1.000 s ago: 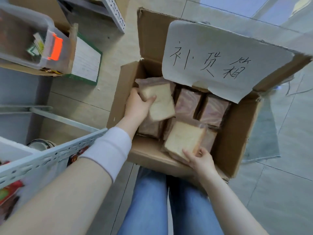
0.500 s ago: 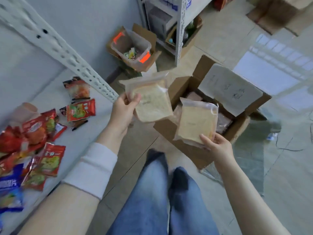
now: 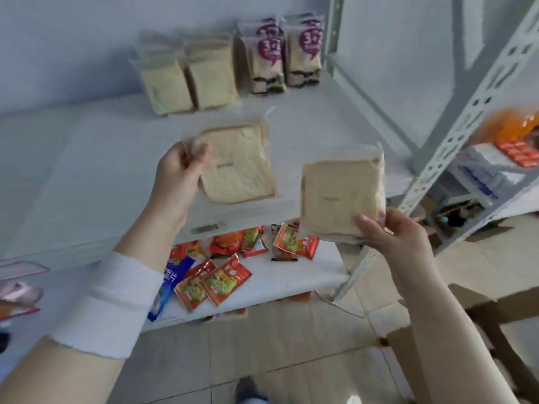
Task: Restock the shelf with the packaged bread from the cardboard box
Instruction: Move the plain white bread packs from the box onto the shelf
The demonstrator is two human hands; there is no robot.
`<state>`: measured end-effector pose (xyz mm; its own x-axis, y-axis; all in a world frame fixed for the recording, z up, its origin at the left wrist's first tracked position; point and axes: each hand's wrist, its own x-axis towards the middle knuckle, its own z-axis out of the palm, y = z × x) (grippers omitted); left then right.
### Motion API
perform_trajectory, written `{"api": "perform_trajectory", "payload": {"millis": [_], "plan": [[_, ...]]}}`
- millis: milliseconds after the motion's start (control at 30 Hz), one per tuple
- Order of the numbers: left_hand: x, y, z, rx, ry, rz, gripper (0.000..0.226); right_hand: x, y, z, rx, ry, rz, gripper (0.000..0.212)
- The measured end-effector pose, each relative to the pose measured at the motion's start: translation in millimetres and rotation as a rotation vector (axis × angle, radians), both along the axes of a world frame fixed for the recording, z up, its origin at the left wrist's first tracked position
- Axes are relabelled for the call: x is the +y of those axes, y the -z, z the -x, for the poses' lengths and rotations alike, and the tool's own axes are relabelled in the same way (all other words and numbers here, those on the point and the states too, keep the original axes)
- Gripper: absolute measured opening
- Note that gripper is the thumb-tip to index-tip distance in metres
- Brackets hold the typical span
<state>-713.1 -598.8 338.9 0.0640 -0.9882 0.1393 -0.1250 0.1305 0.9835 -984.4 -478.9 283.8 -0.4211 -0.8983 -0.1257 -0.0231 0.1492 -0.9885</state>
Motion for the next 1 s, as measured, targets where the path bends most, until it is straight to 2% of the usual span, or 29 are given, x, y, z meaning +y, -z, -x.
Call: {"api": "perform_trajectory", "payload": {"millis": [100,200,300,400,533,667,767,833,1000], "plan": [[-40.2,13.5,-75.8,-0.009,-0.094,-0.021,0.008,-76.9,-10.6,-63.5,0.052,-0.095,0.046,0.009],[-88.1,28.3,-117.6,0.024,-0.139,-0.074,0.009,-144.6,-10.6,-110.8,0.078,-0.135,0.059,0.009],[-142.6,29.3,-133.7,0.116,-0.182,-0.079,0.003,-206.0,-9.9,-135.4,0.077,-0.11,0.076,0.012],[-192.1,29.4,-135.9,0.128,-0.187,-0.066,0.029,-262.4,-8.0,-147.4,0.09,-0.098,0.071,0.016],[-239.5,35.6,-132.3,0.093,-0.235,-0.045,0.028,-323.3,-0.2,-156.1,0.117,-0.098,0.076,0.02],[-267.5,41.6,-134.4,-0.022,-0.313,0.029,0.011,-357.4,9.0,-159.3,0.303,-0.064,0.08,0.022],[-276.6,42.1,-131.3,-0.112,-0.343,0.064,0.016,-366.5,10.7,-161.2,0.478,-0.012,0.047,0.035],[-280.1,42.2,-129.8,-0.139,-0.352,0.043,0.011,-367.6,9.7,-164.3,0.5,0.026,0.037,0.041],[-274.6,28.0,-129.2,-0.143,-0.333,-0.049,0.044,-354.8,-3.5,-173.9,0.473,0.062,0.011,0.048]]}}
